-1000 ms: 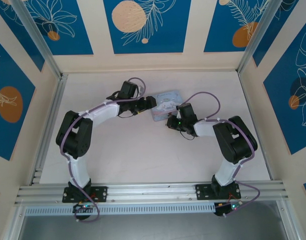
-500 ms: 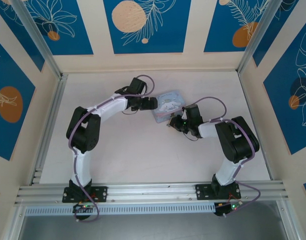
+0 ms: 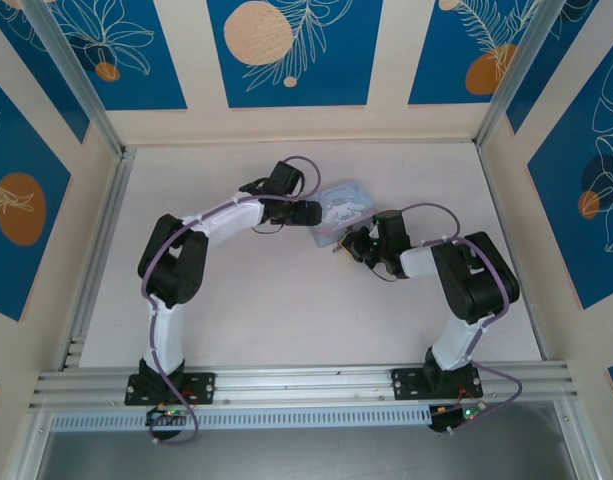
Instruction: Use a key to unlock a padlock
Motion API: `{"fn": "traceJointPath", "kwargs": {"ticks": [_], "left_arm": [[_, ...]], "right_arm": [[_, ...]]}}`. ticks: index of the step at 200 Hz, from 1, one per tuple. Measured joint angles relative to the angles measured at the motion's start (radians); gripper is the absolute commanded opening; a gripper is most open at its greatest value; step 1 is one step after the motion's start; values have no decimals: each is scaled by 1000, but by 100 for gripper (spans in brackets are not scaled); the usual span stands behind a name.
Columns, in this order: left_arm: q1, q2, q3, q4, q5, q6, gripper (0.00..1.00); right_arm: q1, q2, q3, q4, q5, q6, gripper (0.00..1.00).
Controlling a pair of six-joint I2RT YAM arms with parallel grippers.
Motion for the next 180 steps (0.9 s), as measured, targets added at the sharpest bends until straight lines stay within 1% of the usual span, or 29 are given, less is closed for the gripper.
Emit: {"fn": "traceJointPath", "kwargs": {"ticks": [31,57,97,119,151,180], "left_arm": [[-2,0,-3,9,0,0,73],[-2,2,-3,14,3,0,70],[-2,9,-2,26,20,0,70],[-2,10,2,23,22,0,70],[-2,11,8,14,23,0,73],[0,11,15,0,15,0,79]], "right_arm": [[-18,26,6,44,-16,54,0],[-53,32,35,29,-34,61,0],[-146,33,162,-108,-53,-25,0],[-187,33,204,-132,-71,-71,0],[-203,25,168,-148,-86,-91,0],[-202,-50,67,-173,-90,-98,0]]}}
